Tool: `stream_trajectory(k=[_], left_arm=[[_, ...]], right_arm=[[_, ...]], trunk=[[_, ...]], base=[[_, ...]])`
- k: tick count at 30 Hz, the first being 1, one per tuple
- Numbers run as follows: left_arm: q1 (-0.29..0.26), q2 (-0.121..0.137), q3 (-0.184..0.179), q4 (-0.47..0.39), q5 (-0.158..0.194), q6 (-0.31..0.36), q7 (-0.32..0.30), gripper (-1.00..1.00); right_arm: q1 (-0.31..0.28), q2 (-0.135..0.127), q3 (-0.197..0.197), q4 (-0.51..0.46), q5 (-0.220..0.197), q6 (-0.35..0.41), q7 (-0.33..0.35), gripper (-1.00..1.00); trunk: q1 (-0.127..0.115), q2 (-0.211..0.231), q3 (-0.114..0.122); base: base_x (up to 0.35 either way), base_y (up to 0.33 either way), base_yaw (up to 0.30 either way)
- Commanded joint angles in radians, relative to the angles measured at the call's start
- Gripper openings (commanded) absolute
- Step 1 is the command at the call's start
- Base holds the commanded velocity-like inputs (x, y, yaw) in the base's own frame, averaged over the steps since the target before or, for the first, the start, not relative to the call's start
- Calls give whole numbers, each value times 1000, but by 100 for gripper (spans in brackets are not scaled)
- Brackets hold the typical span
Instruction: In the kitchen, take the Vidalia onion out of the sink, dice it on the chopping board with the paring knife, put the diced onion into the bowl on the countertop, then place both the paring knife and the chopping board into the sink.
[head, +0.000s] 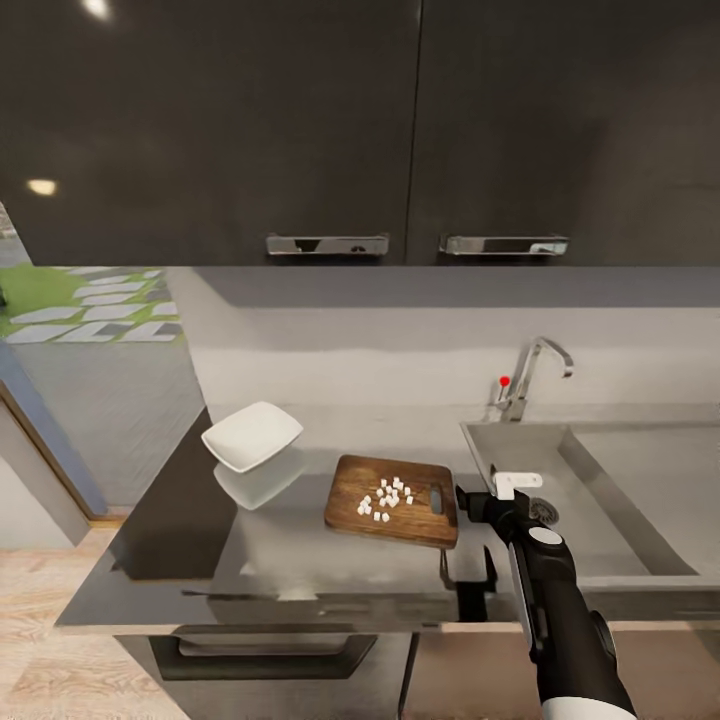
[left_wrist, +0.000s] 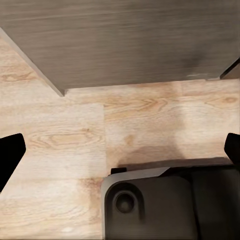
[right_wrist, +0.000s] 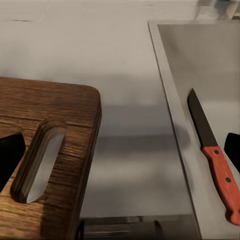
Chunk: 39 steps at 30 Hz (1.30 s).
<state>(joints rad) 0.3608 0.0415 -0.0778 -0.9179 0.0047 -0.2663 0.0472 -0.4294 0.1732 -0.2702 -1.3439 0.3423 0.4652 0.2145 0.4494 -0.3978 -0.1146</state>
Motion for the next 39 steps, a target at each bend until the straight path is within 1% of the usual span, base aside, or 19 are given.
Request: stream_trajectory(k=[1,7,39], left_arm=[[0,1,-3,-1,1,-1,5,100],[0,1,-3,0,0,-1,5,100],[0,1,-3,1,0,-1,5,100]], right_arm=[[-1,1,-3,-2,11,3,9,100],[-1,1,-3,-1,10,4,9,100],[-1,1,-3,-1,10,4,9,100]], trunk=[[1,-2,-4],[1,-2,-13],[1,-2,-64]], base=[[9,0,0],[125,0,0],[13,12,0]])
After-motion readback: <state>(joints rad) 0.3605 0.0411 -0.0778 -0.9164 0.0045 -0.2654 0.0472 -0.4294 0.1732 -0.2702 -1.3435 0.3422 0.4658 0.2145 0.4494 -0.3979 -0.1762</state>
